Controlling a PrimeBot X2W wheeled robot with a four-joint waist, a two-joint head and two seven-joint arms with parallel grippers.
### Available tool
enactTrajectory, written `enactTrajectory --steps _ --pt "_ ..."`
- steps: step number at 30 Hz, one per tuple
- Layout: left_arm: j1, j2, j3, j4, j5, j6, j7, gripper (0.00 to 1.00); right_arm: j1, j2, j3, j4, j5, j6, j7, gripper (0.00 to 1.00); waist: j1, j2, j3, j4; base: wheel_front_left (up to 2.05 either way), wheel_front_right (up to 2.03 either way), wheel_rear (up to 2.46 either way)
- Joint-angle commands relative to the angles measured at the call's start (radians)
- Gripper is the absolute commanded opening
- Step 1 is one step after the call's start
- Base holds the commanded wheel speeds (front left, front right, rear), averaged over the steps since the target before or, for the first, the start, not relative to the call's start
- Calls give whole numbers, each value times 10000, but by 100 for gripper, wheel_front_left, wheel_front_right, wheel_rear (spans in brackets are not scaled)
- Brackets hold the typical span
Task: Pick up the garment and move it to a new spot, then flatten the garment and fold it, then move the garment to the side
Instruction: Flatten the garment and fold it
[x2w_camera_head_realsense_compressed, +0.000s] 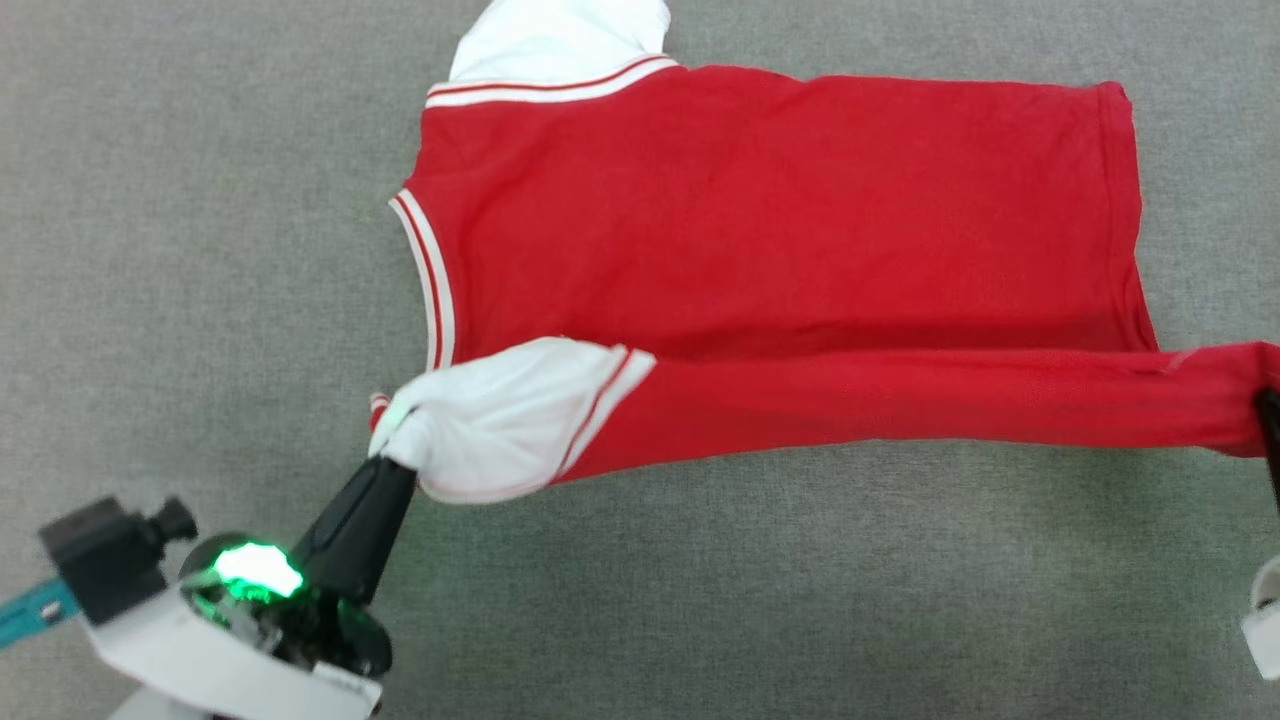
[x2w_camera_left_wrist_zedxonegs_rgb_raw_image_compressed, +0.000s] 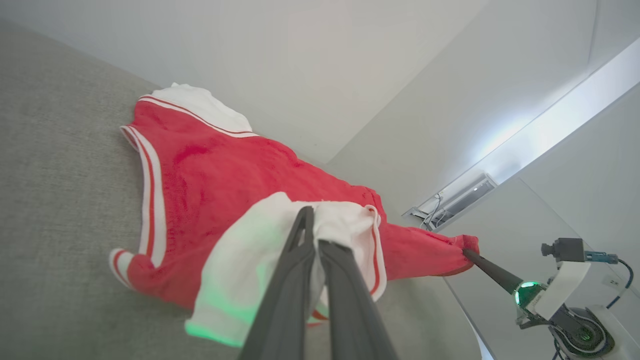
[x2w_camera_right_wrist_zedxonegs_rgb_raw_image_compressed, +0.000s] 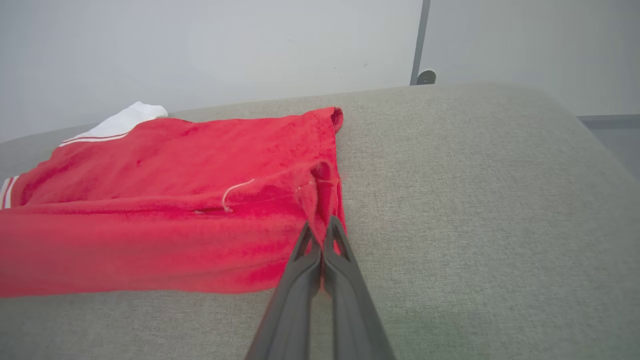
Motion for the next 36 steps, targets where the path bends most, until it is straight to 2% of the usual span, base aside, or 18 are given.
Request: enactTrajectory --steps 1,7,14,21,29,33,34,36 --pt "-451 -4 -176 177 -177 18 7 0 -313 -88 153 268 90 -11 60 0 0 0 59 -3 0 0 0" --pt "-1947 116 -837 1192 -525 18 7 0 -1264 -312 452 1304 135 -11 158 0 0 0 350 8 0 0 0" --pt "-3224 -80 -1551 2618 -619 19 6 0 -2074 -300 745 2472 37 -11 -189 0 0 0 776 -68 0 0 0" --pt "-3891 -363 -1657 4052 -125 19 6 0 -2673 -210 960 3730 -223 -11 -649 0 0 0 1142 -74 0 0 0" --pt "-4430 -192 -2530 5657 489 27 37 0 -2885 -222 1318 4685 -434 -11 -1004 0 0 0 1415 -55 0 0 0" --pt "-4650 -169 -2747 6025 728 30 43 0 -2984 -248 1535 4983 -449 -11 -1197 0 0 0 1383 -78 0 0 0" --pt "-4698 -150 -2743 6062 765 31 43 9 -2993 -264 1609 5027 -438 -11 -1260 0 0 0 1342 -80 0 0 0" --pt "-4748 -91 -2631 6103 858 35 43 58 -3048 -313 1699 5050 -440 -9 -1422 1 0 0 1216 -77 0 0 0"
